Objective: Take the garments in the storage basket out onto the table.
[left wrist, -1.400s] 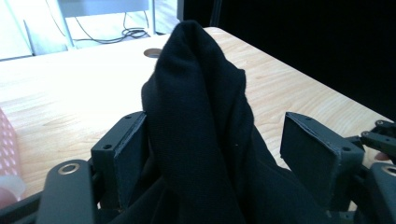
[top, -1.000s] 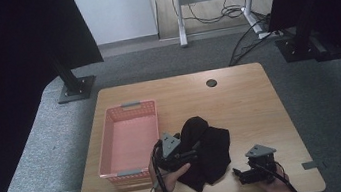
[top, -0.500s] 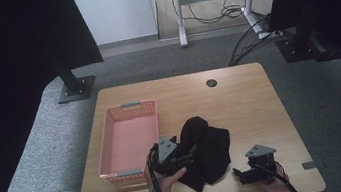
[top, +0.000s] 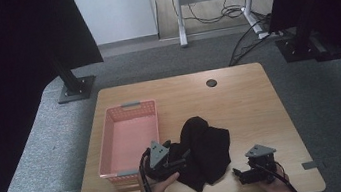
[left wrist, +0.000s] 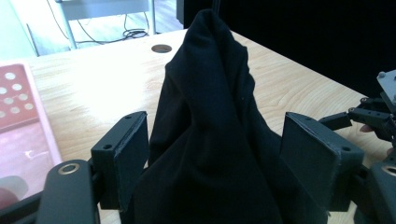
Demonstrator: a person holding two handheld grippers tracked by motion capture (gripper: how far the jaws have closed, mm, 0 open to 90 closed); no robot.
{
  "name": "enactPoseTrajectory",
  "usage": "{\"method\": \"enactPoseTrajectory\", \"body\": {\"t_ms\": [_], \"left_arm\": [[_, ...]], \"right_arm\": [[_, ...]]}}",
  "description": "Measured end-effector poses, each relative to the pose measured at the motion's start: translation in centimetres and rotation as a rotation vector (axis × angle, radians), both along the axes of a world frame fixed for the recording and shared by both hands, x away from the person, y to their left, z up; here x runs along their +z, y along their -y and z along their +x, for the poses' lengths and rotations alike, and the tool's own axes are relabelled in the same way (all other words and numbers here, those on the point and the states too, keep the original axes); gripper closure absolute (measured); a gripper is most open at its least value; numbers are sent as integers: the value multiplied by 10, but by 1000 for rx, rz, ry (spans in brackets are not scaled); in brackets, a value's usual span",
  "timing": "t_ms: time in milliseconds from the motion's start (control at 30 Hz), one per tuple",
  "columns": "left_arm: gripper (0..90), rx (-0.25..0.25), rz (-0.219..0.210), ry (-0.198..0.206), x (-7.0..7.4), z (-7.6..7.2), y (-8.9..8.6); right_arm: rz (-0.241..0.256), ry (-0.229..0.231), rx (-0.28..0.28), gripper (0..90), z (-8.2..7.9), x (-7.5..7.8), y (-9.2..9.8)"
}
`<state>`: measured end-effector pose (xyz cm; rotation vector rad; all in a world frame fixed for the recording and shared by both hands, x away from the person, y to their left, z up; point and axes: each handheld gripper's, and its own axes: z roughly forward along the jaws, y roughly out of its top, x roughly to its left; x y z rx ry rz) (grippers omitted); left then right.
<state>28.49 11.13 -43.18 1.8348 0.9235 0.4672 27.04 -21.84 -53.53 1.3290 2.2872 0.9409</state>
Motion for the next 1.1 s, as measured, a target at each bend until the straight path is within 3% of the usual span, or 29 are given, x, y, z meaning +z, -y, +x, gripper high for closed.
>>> {"method": "enactPoseTrajectory", "body": {"t_ms": [167,567,867,1100], "left_arm": [[240,7,-4,-5,2,-2,-8],[239,-6,39,0,3,-17,-28],[257,-19,75,-6,-3,-25,-48],[248,6,96,-29,-10,-29,-64]], "right_arm": [[0,0,0,2,0,0,0],[0,0,0,2,0,0,0],[0,1,-1,2,0,0,0],[0,0,-2,2,0,0,0]]}}
